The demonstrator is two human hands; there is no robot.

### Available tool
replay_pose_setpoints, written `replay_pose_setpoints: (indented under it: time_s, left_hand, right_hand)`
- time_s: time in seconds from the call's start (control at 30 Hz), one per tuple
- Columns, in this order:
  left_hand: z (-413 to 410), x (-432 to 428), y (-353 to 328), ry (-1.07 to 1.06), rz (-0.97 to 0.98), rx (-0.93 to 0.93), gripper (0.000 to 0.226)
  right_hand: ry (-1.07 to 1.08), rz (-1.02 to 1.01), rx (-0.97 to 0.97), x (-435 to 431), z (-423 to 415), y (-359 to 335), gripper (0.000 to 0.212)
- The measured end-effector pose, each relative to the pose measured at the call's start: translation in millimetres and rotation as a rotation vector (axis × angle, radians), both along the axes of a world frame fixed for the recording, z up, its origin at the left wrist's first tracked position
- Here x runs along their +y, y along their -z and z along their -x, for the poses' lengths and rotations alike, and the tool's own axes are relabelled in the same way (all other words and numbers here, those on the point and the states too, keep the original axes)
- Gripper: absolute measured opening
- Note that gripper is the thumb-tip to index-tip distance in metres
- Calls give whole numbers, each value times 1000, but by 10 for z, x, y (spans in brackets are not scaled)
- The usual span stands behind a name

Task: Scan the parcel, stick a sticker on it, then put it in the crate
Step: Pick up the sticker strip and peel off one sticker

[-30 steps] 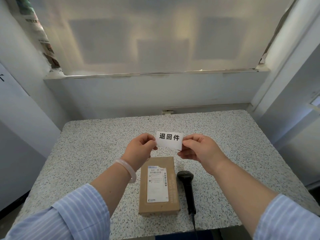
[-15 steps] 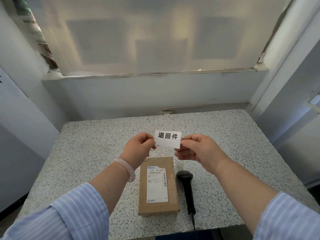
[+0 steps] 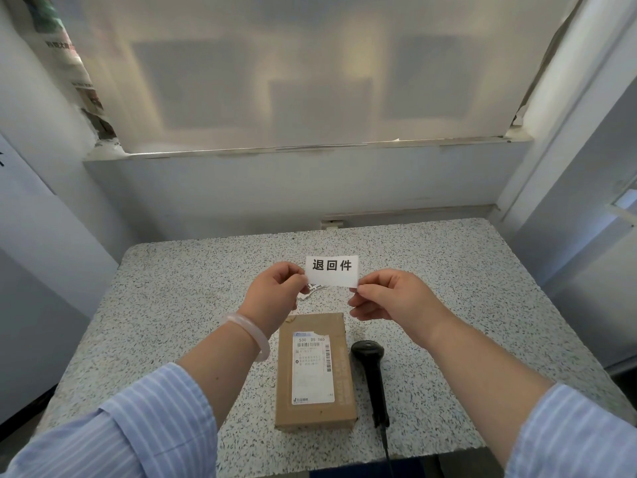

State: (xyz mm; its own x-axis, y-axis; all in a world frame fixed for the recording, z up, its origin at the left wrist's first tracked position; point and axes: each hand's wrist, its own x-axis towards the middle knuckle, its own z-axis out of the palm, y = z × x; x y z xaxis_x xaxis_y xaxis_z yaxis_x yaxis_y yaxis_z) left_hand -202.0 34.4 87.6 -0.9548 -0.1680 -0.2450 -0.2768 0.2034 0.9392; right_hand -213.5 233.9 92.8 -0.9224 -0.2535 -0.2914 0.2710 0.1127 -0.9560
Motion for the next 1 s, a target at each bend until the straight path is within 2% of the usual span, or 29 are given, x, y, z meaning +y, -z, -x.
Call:
replay_pose_setpoints:
  time_s: [0.3, 0.8, 0.87, 0.93, 1.0]
  left_hand:
    - [-32, -13, -6, 8, 3, 9, 18]
    - [-26, -42, 28, 20, 91, 15, 10]
    - [-32, -24, 40, 16, 189, 47, 9]
    - [-52, -9, 101, 31, 428, 153, 31]
    - [-89, 10, 130, 43, 682, 325, 41]
  right_hand:
    - [66, 34, -8, -8, 13, 13, 11]
    - [36, 6, -49, -44, 17, 14, 8]
    - [46, 12, -51, -44, 19, 28, 6]
    - [63, 16, -45, -48, 20, 36, 5]
    - [80, 23, -39, -62, 12, 40, 4]
